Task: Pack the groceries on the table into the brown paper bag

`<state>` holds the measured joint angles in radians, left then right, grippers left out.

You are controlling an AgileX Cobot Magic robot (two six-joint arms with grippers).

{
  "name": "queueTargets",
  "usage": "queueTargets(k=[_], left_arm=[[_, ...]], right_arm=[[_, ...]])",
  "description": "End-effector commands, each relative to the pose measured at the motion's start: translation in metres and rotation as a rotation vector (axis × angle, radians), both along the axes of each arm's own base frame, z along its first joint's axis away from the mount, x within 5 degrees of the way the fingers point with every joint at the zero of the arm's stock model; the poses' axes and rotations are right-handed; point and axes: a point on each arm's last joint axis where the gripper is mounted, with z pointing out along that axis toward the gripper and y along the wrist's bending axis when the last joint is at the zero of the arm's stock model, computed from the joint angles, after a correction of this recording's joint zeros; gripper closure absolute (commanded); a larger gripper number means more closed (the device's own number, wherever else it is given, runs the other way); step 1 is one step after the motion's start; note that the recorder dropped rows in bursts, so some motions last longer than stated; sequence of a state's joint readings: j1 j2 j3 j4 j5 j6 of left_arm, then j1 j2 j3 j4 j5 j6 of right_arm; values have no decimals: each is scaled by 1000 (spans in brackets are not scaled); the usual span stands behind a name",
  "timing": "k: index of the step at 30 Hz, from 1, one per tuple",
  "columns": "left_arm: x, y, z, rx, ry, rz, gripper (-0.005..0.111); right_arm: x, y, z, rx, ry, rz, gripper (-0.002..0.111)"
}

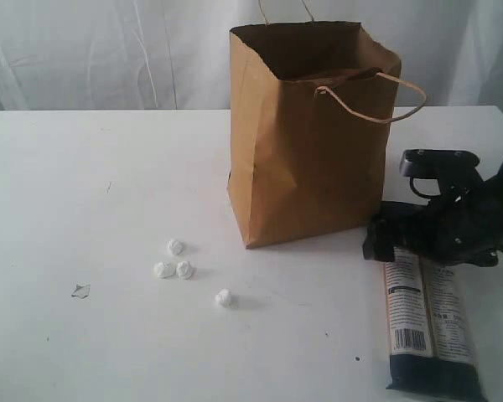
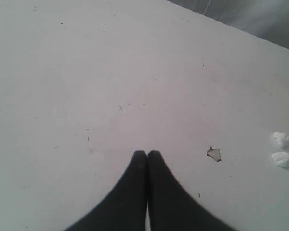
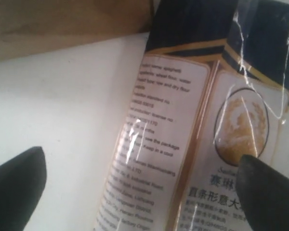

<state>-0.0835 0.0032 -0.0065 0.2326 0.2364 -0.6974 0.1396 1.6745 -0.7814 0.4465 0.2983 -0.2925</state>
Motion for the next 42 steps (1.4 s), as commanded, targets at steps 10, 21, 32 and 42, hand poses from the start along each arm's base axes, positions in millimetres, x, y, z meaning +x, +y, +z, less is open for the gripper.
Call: queueTargets(k=[10, 21, 32, 42], left_arm=[[0, 0, -2, 6, -1, 2, 107], [0, 0, -2, 6, -1, 2, 107], [0, 0, -2, 6, -1, 2, 107], [0, 0, -2, 6, -1, 2, 107]], right_arm=[[10, -4, -3, -22, -89, -47, 7], [9, -3, -27, -11, 8, -80, 9], [4, -1, -29, 0, 73, -59, 77], [-4, 0, -31, -27, 149, 27, 108]])
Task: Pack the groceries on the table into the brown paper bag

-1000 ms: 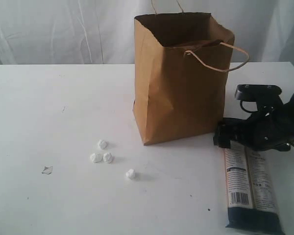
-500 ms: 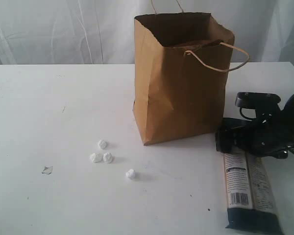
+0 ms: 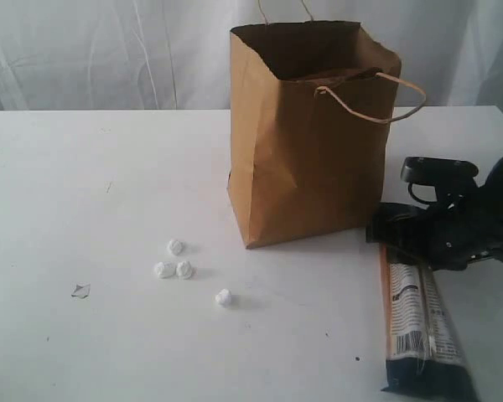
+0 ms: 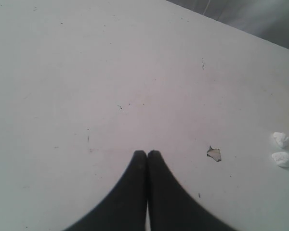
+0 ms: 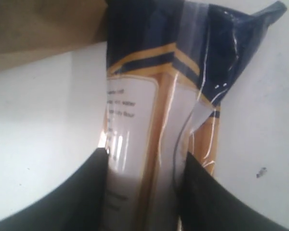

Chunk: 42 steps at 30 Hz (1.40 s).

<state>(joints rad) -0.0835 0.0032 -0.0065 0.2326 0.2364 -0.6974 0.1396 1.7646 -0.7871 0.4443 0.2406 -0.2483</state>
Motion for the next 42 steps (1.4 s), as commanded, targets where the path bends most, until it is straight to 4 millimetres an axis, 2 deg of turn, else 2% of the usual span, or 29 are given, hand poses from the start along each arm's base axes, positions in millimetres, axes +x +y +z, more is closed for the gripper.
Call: queueTargets(k=[1, 5, 11, 18, 26, 36, 42], left_arm=[[0, 0, -2, 6, -1, 2, 107], [0, 0, -2, 6, -1, 2, 107], [0, 0, -2, 6, -1, 2, 107], [0, 0, -2, 6, -1, 2, 107], [0, 0, -2, 6, -1, 2, 107], [0, 0, -2, 6, -1, 2, 107], [0, 0, -2, 6, -1, 2, 107]], right_arm=[[-13, 1, -6, -22, 120, 95, 108], [-17, -7, 2, -22, 148, 136, 108], [-20, -29, 23, 10, 213, 207, 108], [-14, -40, 45, 98, 255, 245, 108], [0, -49, 65, 100, 213, 241, 108], [10, -71, 93, 188, 169, 251, 108], [12, -78, 96, 236, 149, 226, 108]])
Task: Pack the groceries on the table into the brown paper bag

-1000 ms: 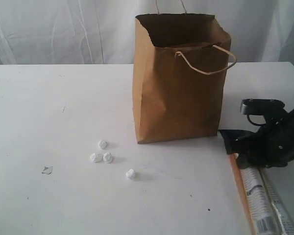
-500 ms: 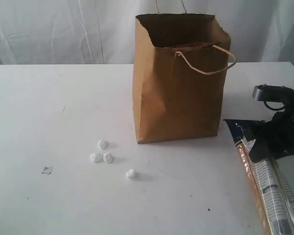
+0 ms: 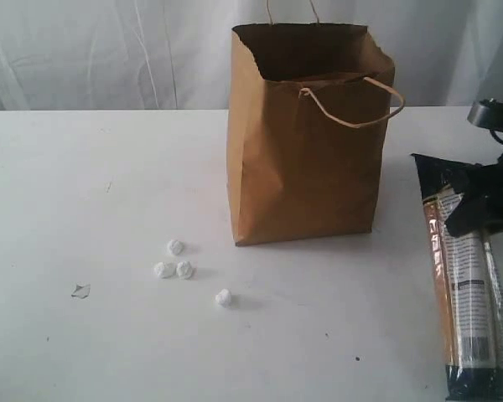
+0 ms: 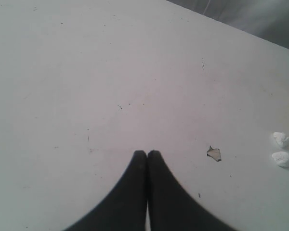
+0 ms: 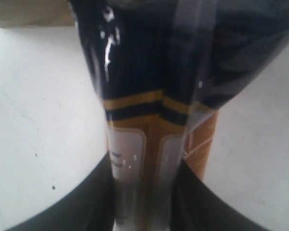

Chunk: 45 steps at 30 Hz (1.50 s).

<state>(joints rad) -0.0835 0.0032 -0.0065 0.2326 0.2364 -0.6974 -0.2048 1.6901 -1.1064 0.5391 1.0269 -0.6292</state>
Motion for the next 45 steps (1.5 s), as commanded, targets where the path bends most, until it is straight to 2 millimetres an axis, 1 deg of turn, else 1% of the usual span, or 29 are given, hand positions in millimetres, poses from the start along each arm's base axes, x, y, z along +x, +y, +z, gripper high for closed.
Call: queueTargets(k=[1, 4, 10, 13, 17, 18, 20, 22, 24, 28, 29, 30, 31, 34, 35, 37, 39, 41, 42, 43, 45], left_arm=[[0, 0, -2, 6, -1, 2, 107], [0, 0, -2, 6, -1, 2, 107], [0, 0, -2, 6, -1, 2, 107], [0, 0, -2, 6, -1, 2, 107], [0, 0, -2, 6, -1, 2, 107], [0, 0, -2, 6, -1, 2, 107], [0, 0, -2, 6, -1, 2, 107], [0, 0, -2, 6, -1, 2, 107], [0, 0, -2, 6, -1, 2, 107], [0, 0, -2, 6, -1, 2, 107], [0, 0, -2, 6, -1, 2, 107], [0, 0, -2, 6, -1, 2, 107], [0, 0, -2, 6, -1, 2, 107], [0, 0, -2, 6, -1, 2, 107], [0, 0, -2, 6, -1, 2, 107], [0, 0, -2, 6, -1, 2, 107], [0, 0, -2, 6, -1, 2, 107], [0, 0, -2, 6, -1, 2, 107], [0, 0, -2, 6, -1, 2, 107], [0, 0, -2, 6, -1, 2, 107], [0, 0, -2, 6, -1, 2, 107]], right_arm=[[0, -1, 8, 46, -27, -16, 108], [1, -2, -3, 37, -14, -28, 108], [0, -2, -42, 50, 96, -45, 108], [1, -3, -50, 53, 119, -48, 108], [3, -4, -55, 43, 112, -60, 108], [3, -4, -55, 43, 114, -59, 106], [4, -4, -56, 44, 117, -59, 100], [2, -3, -58, 47, 126, -58, 90], [1, -3, -58, 47, 131, -57, 75], [-1, -3, -61, 46, 138, -60, 42], [-1, -3, -61, 46, 138, -60, 37], [-1, -3, -61, 48, 141, -58, 29], [-1, -3, -61, 51, 146, -55, 27], [-3, 2, -56, 124, 221, -106, 27], [-3, 4, -53, 133, 229, -92, 27], [3, 7, -38, 127, 220, -30, 27], [10, 7, -19, -4, 158, 20, 29], [13, -1, -3, -282, 122, 6, 31], [14, -2, 0, -435, 113, -30, 31], [14, 2, 0, -498, 122, -50, 31], [9, 24, -6, -490, 149, -7, 31]])
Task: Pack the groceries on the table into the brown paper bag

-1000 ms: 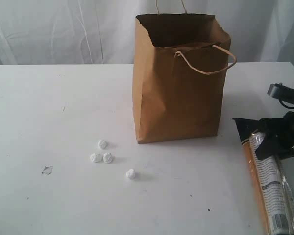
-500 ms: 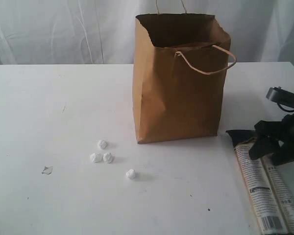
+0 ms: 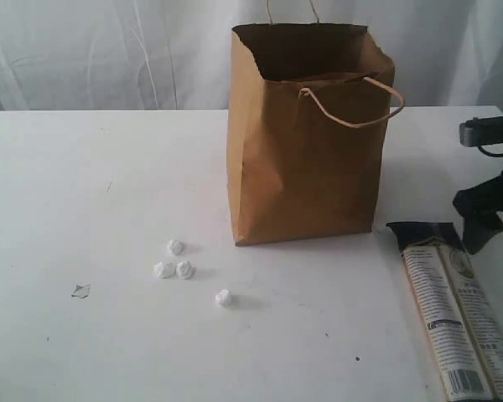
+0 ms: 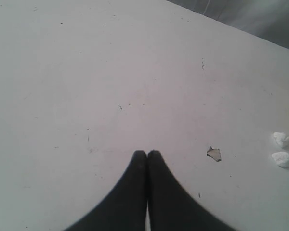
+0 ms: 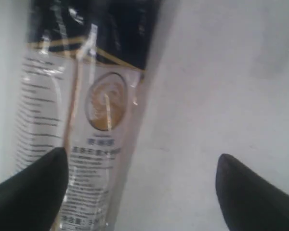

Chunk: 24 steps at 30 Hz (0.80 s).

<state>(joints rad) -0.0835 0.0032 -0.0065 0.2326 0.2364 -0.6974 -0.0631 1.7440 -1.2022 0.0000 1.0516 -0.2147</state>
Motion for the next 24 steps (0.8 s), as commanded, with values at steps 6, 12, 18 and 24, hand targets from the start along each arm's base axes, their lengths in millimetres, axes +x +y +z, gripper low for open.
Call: queueTargets(k=[6, 12, 18, 24], left_arm=[[0, 0, -2, 6, -1, 2, 107], [0, 0, -2, 6, -1, 2, 107], [0, 0, -2, 6, -1, 2, 107], [0, 0, -2, 6, -1, 2, 107]], right_arm=[[-3, 58, -13, -30, -66, 47, 31], [-7, 66, -31, 40, -135, -3, 31], [-13, 62, -44, 17, -165, -48, 31], [-13, 62, -46, 10, -184, -37, 31]])
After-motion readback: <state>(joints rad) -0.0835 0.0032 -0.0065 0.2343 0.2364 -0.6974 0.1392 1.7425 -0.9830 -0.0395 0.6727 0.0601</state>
